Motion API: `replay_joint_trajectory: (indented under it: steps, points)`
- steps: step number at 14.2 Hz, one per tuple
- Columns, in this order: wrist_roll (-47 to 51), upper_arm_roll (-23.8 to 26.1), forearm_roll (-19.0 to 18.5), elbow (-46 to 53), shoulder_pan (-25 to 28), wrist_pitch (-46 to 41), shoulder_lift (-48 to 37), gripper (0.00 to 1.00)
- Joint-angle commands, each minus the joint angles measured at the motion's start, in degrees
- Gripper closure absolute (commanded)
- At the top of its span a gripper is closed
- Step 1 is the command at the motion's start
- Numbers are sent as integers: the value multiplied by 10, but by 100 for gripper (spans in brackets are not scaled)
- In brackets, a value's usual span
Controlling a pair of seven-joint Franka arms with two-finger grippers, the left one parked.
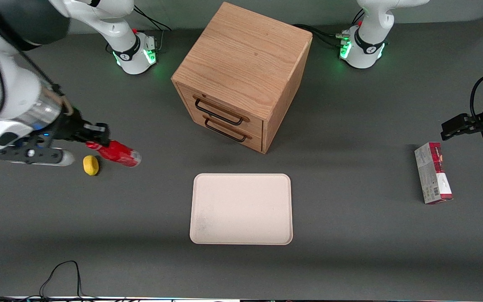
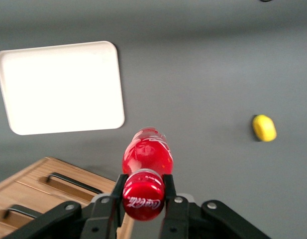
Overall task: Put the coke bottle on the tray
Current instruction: 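Lift the bottle and carry it with the right gripper toward the cream tray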
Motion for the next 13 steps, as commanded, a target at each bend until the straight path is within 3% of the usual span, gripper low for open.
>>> replay_joint_trajectory:
  steps: [1, 4, 8, 11, 13]
  points:
    - [61, 19, -49, 69, 48, 14, 69, 100]
    - [95, 17, -91, 84, 92, 91, 140, 100]
    - [152, 18, -182, 84, 114, 236, 236, 100]
    - [150, 16, -190, 83, 114, 323, 289, 100]
    - [141, 14, -194, 77, 114, 336, 305, 100]
